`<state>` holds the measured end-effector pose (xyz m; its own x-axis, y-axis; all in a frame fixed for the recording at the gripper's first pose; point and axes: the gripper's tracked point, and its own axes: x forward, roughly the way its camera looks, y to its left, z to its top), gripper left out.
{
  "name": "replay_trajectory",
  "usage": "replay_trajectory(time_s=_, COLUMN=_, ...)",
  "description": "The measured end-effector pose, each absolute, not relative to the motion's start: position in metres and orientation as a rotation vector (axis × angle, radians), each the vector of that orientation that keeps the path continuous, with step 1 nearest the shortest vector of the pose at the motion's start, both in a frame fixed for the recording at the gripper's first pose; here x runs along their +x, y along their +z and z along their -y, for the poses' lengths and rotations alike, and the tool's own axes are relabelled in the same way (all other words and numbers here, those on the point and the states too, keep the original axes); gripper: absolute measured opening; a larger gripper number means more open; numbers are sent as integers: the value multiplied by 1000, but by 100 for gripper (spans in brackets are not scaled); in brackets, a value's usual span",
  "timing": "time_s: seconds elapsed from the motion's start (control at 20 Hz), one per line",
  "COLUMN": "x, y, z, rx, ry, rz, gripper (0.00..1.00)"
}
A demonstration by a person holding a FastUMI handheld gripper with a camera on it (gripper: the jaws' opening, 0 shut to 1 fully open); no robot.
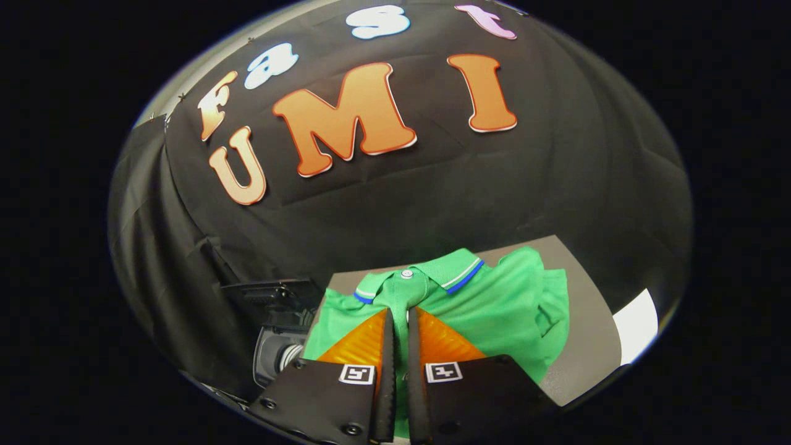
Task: Put the clothes into the washing machine and then close the washing machine lid.
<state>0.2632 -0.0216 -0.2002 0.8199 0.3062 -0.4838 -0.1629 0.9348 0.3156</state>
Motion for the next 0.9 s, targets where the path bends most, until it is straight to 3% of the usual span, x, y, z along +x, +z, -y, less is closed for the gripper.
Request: replay_trajectory(time_s=0.9, x=188, y=-48, z=-105, rx=297, ry=242, rz=-267, gripper=16)
